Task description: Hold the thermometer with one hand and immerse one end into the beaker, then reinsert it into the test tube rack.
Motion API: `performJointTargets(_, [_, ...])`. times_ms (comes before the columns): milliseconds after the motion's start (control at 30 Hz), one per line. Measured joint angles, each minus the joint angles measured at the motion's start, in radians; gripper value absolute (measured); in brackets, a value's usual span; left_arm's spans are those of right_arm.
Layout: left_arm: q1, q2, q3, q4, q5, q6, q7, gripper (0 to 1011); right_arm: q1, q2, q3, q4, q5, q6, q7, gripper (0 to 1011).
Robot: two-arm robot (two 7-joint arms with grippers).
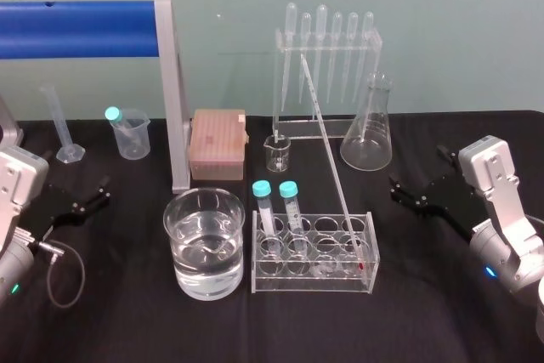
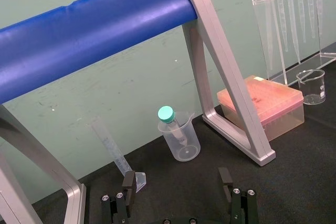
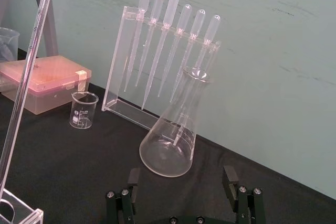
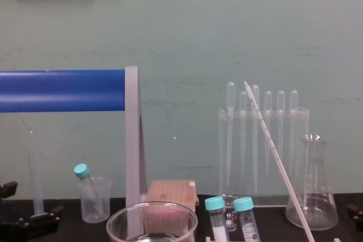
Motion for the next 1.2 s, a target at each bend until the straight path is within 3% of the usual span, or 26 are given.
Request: performJointTargets(1200, [0.000,0.000,0.000,0.000,0.000,0.000,0.000,1008,0.000,0.000,0.000,0.000,0.000,0.000,0.000,1003])
